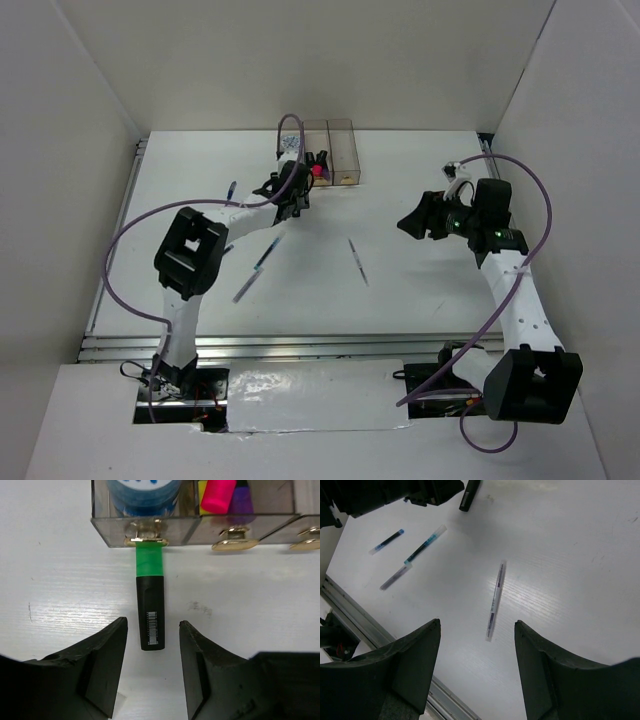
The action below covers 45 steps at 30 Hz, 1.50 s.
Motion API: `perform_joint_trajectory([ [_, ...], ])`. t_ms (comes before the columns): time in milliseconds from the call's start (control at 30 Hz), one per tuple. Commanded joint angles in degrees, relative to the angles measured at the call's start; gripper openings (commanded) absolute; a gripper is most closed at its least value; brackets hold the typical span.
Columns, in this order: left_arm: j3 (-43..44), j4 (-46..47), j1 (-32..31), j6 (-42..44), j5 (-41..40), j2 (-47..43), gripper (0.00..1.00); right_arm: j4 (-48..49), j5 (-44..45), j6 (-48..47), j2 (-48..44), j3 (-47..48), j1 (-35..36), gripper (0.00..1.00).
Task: Sort the stationery into containers
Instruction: Grab a piece of stationery with the left arm, then pass the stationery from the left arm to the right
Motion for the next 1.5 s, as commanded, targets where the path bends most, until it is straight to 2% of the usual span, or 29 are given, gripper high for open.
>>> perform_joint_trajectory([
  [0,1.7,2.5,0.1,-0.8,-2.0,2.3,0.58,-0.5,0.1,0.1,-1.0,-0.7,0.0,0.68],
  [367,2.2,-1.1,0.4,-2.5,-1.8,6.9,0.55,-0.8,0.2,0.0,0.5,0.6,0.1,0.68],
  [567,5.6,-4.0,1.5,-2.9,0.3,9.2,0.53,-1.2,0.7,-0.2,0.6,1.6,0.1,0.68],
  [700,7.0,-7.9,1.5,-4.2,3.3,9.5,0.43,-1.3,1.3,0.1,0.5,2.5,0.7,0.68],
  [800,4.1,-7.3,1.2,-4.5,5.0,6.6,0.32,-1.7,2.2,-0.8,-0.3,3.5,1.8,0.68],
  [900,-0.7,-5.3,1.1,-4.1,8.2,1.6,0.18,-3.3,2.7,-2.0,-1.0,5.1,3.0,0.67],
  [933,-1.5,-4.7,1.0,-3.3,10.9,-1.3,0.11,-4.4,3.0,-5.4,-1.4,6.2,3.5,0.67],
  [1000,-3.5,-4.1,1.0,-2.5,14.5,-4.6,0.05,-5.5,3.8,-8.2,-1.8,7.3,4.4,0.67],
  [1033,-3.9,-4.1,1.0,-1.8,18.9,-8.0,0.01,-6.1,4.4,-9.9,-2.4,8.7,5.1,0.67],
  [1133,-4.4,-7.2,1.3,-0.9,26.7,-14.9,0.00,-9.2,5.3,-18.3,-3.5,12.7,9.3,0.67],
  [1167,-4.5,-8.1,1.5,-0.7,33.6,-16.5,0.00,-9.9,5.7,-22.2,-4.3,13.6,10.4,0.67],
  [1333,-6.6,-13.7,2.3,5.8,56.1,-25.2,0.00,-10.9,10.2,-33.0,-7.7,14.1,20.0,0.67],
  [1400,-6.9,-16.5,2.3,6.9,63.3,-26.0,0.00,-9.7,13.4,-36.5,-9.3,12.9,26.7,0.69],
  [1467,-7.4,-20.3,2.3,8.2,67.0,-26.0,0.00,-9.4,15.4,-39.5,-10.2,10.9,33.5,0.72],
])
